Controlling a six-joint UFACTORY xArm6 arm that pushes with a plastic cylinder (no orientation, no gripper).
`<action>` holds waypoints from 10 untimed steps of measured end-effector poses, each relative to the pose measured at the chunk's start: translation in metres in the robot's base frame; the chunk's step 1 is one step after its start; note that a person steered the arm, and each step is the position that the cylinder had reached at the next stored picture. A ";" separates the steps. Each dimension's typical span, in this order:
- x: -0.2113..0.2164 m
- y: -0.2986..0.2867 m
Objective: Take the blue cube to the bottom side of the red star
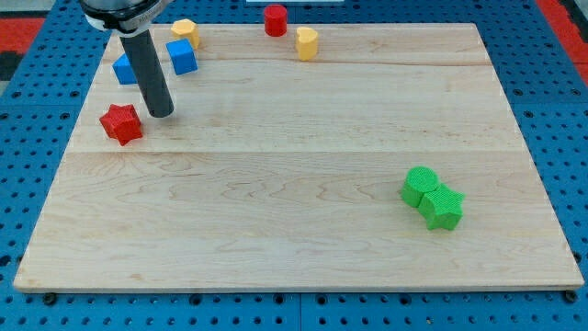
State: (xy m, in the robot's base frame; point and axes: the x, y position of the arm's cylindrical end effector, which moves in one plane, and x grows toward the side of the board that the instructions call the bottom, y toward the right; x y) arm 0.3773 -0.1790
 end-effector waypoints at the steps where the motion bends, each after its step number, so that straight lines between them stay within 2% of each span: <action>1: -0.001 -0.016; 2: -0.012 -0.028; 3: -0.047 0.047; 4: -0.089 0.098; 5: -0.119 0.098; 7: -0.120 0.022; 8: -0.120 0.009; 9: -0.103 -0.021; 10: -0.090 -0.023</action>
State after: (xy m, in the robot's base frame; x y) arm 0.2877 -0.2021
